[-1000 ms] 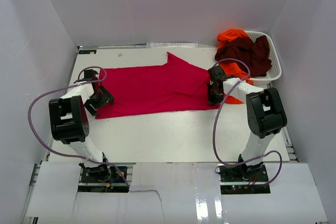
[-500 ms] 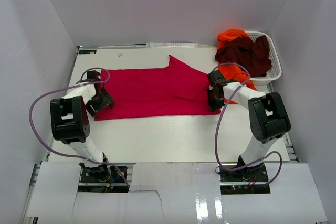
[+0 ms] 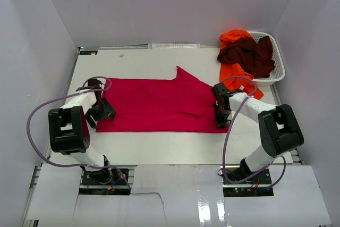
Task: Fold and stack the t-shirts
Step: Fold the flattened tshirt in 1/3 of the way
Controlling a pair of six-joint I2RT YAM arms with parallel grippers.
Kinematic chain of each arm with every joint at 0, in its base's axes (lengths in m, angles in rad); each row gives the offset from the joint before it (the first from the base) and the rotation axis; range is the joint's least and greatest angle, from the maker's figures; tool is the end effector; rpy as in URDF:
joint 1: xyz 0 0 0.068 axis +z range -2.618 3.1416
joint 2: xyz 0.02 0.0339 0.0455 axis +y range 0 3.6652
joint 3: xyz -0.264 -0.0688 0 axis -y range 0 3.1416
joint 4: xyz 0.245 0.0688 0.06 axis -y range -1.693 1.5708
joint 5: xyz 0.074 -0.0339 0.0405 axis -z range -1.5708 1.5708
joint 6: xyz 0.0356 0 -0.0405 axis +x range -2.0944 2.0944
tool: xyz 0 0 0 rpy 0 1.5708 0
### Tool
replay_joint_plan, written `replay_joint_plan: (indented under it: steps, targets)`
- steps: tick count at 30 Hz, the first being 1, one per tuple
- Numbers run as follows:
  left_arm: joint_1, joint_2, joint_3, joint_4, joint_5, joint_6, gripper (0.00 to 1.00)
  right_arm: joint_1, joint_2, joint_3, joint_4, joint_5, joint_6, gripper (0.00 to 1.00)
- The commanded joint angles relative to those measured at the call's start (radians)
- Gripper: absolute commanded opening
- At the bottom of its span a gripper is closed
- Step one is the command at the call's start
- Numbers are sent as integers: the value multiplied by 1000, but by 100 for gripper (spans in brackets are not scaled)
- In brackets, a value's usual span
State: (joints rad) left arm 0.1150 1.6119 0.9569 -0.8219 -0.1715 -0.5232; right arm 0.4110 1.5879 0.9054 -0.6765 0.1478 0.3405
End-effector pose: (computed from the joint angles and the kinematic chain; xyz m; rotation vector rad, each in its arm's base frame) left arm 0.2694 0.0372 0.1670 -0.9548 2.8513 0.2245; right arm 0.2546 0.1052 0.1627 -0.0791 2.8886 -0.0863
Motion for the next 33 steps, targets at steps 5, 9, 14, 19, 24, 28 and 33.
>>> replay_joint_plan:
  steps: [5, 9, 14, 19, 24, 28, 33]
  targets:
    - [0, -87, 51, -60, 0, 5, 91, 28, -97, 22, -172, 139, 48, 43]
    - [-2, -95, 120, -83, -29, 3, 92, 35, -118, 95, -167, 159, 28, 59]
    - [-3, -118, 213, -103, 36, -11, 92, 72, -196, 103, -43, 60, -114, 72]
    - [-75, -109, 261, -100, 145, -58, 92, 94, -171, 105, 44, -59, -198, 69]
    - [-161, -55, 299, -86, 167, -116, 93, 123, -149, 101, 135, -112, -210, 64]
    - [-215, -6, 324, -76, 164, -138, 93, 138, -106, 108, 181, -137, -227, 61]
    - [-224, 31, 345, -72, 150, -138, 93, 186, -46, 136, 187, -137, -248, 60]
